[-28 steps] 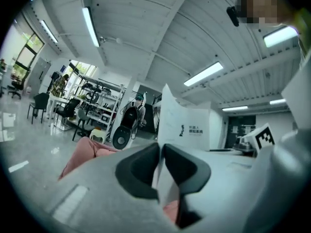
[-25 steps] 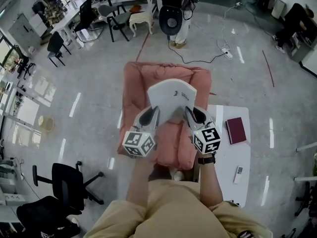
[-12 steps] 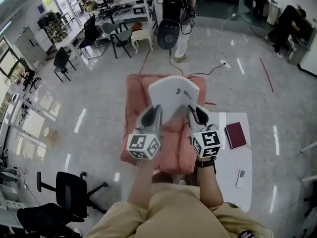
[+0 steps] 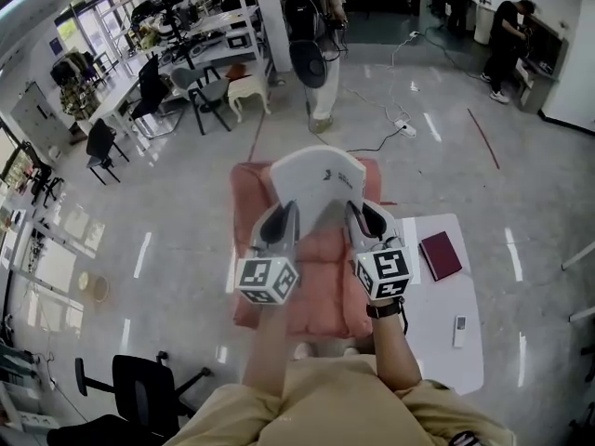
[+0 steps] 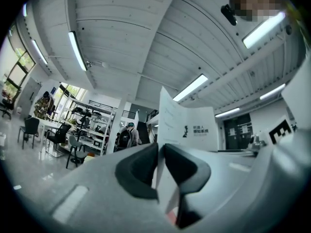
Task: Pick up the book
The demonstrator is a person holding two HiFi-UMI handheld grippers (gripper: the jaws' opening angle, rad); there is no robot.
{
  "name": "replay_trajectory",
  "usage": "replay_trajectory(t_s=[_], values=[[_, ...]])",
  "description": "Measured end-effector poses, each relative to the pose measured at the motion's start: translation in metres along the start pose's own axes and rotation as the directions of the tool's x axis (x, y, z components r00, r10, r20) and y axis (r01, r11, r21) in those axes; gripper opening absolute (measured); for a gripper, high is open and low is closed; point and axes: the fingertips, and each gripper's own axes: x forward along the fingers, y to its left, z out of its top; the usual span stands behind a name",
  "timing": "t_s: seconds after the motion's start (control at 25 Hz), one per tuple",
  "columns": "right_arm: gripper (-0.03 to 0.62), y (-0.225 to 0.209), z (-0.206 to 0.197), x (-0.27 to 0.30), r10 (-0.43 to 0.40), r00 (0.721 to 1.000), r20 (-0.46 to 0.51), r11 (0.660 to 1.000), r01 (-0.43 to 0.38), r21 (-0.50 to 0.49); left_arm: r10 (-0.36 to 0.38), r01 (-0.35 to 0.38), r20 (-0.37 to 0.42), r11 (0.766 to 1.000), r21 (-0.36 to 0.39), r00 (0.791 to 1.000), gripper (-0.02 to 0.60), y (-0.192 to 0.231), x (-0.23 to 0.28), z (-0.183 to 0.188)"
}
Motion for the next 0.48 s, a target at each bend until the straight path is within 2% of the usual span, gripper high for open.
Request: replay_trajectory(t_s=[0.48], values=[[0.055,0.039,-0.013,0.043,-0.065,0.997,-0.043,0.998,0.065,-0.002,-0.049,0.048,-0.024,0.999,-0.024,0.999,0.043,0.063,-0.003,-0.005]])
